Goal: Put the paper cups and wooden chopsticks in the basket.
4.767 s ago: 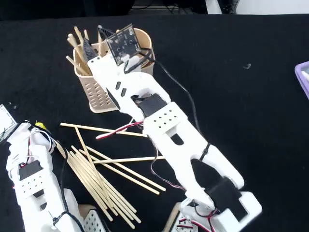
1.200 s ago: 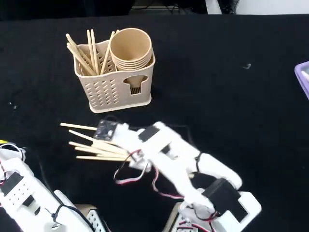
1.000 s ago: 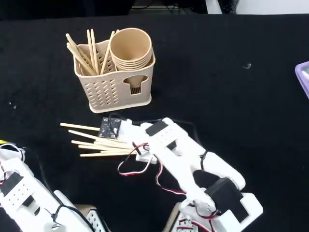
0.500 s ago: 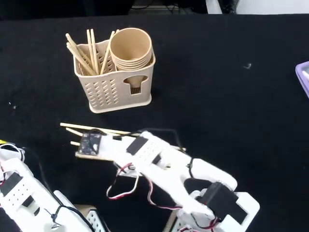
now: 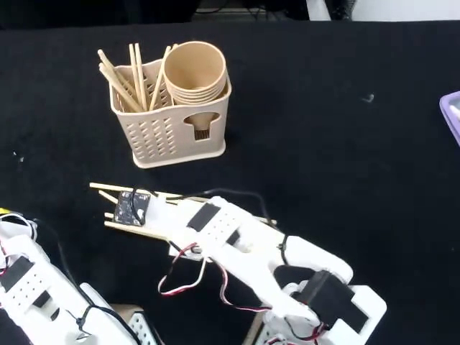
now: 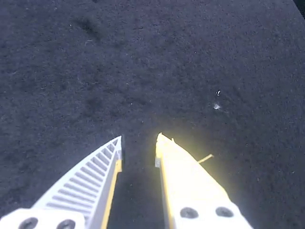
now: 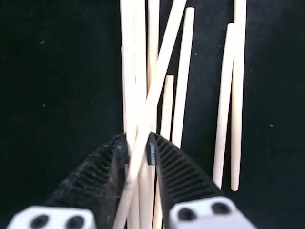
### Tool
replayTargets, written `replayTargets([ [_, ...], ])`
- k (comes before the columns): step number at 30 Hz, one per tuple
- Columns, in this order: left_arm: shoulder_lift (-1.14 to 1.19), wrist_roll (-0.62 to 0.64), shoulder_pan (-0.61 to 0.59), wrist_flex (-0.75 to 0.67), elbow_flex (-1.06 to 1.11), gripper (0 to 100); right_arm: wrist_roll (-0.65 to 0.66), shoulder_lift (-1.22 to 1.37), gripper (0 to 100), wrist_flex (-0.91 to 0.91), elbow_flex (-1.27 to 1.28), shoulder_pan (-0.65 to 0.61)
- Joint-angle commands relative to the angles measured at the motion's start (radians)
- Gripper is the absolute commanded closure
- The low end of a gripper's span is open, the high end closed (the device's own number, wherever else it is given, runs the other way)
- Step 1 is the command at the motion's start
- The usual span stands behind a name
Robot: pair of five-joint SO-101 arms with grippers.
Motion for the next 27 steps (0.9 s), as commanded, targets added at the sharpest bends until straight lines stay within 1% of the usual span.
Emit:
replayTargets([
  [1,-0.011,0.006,-0.004,-0.005,-0.068,87,-0.006,-0.042,88.7,-0.014,-0.001,-0.008],
  [3,-0.011,0.006,-0.004,-0.005,-0.068,87,-0.006,-0.042,85.6,-0.014,-0.001,-0.008],
  [5,-0.011,0.006,-0.004,-0.005,-0.068,87,-0.006,-0.042,85.8,-0.014,-0.001,-0.008],
  [6,-0.011,0.006,-0.004,-0.005,-0.068,87,-0.005,-0.042,87.8,-0.014,-0.001,-0.008],
  [9,-0.011,0.006,-0.004,-0.005,-0.068,87,-0.005,-0.053,99.5,-0.014,-0.007,-0.008],
  [10,-0.011,0.006,-0.004,-0.005,-0.068,87,-0.006,-0.061,97.8,-0.009,-0.01,-0.006],
  [12,-0.011,0.006,-0.004,-0.005,-0.068,87,-0.006,-0.096,99.1,0.012,-0.019,-0.006],
  [16,-0.011,0.006,-0.004,-0.005,-0.068,87,-0.006,-0.231,98.8,0.133,-0.068,0.011],
  [19,-0.011,0.006,-0.002,-0.005,-0.068,87,-0.006,-0.361,98.8,0.209,-0.11,0.054],
  [23,-0.011,0.006,-0.002,-0.005,-0.068,87,-0.006,-0.501,98.8,0.236,-0.12,0.087],
  [27,-0.011,0.006,-0.002,-0.005,-0.068,87,-0.014,-0.519,98.8,0.238,-0.065,0.081],
])
